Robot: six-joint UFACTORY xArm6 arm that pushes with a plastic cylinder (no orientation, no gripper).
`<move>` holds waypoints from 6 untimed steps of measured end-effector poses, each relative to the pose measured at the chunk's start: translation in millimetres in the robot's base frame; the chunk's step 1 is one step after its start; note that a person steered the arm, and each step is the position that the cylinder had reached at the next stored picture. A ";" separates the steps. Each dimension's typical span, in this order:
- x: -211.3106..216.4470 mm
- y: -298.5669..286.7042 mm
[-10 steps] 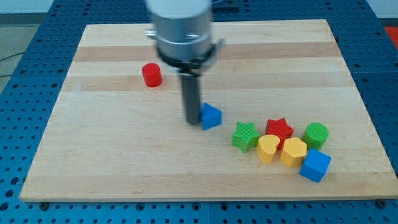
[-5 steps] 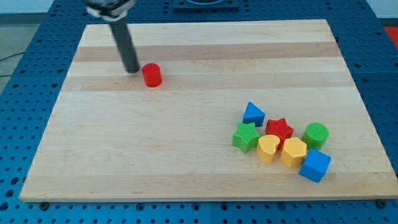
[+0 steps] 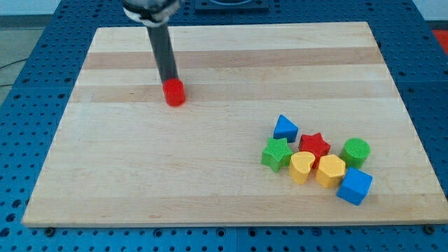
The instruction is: Move the red circle to the top left of green star
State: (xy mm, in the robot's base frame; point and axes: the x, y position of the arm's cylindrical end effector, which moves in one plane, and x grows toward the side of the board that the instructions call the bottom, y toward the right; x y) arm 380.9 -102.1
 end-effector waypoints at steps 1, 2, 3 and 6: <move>26.5 -2.6; 23.1 -36.8; 57.8 8.7; 103.3 15.3</move>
